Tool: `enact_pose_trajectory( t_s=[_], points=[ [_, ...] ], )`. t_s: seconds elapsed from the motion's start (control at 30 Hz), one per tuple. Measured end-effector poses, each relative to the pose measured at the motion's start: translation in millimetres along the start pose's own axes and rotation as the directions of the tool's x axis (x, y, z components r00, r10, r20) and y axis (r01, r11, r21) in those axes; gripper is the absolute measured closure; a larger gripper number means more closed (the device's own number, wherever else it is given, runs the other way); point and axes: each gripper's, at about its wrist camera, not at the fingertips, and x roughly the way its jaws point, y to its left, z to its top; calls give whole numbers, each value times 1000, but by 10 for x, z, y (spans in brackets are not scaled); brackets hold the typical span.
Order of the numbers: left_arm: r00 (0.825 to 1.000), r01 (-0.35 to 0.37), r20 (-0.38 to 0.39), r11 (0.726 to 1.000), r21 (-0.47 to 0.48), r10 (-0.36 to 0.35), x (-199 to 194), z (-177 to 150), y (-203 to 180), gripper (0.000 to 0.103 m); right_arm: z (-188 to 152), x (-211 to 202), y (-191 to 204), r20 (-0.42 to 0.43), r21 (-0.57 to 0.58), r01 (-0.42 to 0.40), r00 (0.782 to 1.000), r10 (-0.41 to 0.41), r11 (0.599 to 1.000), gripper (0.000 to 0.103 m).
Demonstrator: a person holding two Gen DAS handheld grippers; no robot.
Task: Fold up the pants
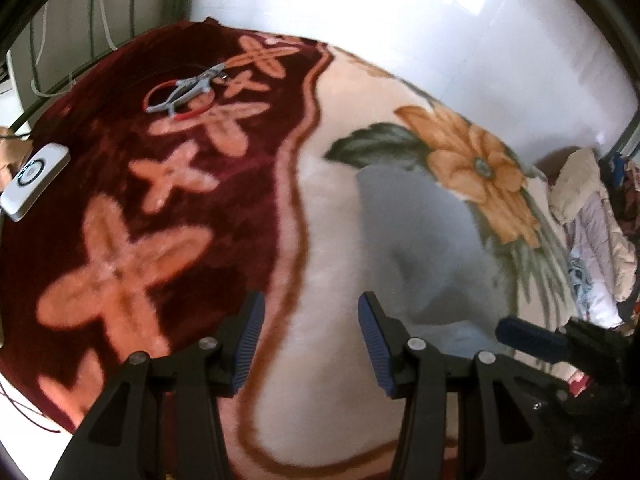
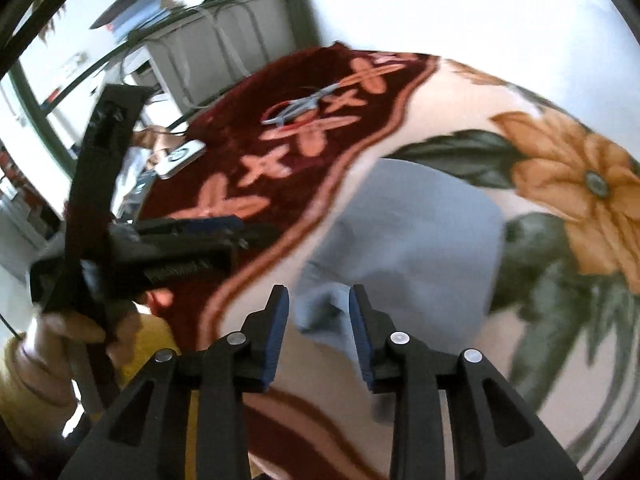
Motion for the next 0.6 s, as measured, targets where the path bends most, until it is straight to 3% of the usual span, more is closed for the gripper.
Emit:
enact_pose_trajectory(
  t_s=[0.1,0.23,0.37,0.5,0.6],
  points=[
    [999,52,-15,999,-5,-52,25,46,-114,49,-84,8,-199,-16,52,69,998,-69,996,71],
    [993,96,-76,995,36,-93,176,34,-295,46,-186,91,-434,-23,146,66,998,-64,987,71],
    [982,33,-189,990,138,-7,373,-129,-399,46,-350,222,-459,-67,155,26,998,-16,988,71],
    [980,-24,-190,983,184,59,382,-282,-340,38,-531,351,-450,-118,146,25,993,-8,989,71],
    [968,-110,-198,969,222,156,488,-361,-245,34,-631,487,-453,-156,144,32,988,-9,989,71]
  ],
)
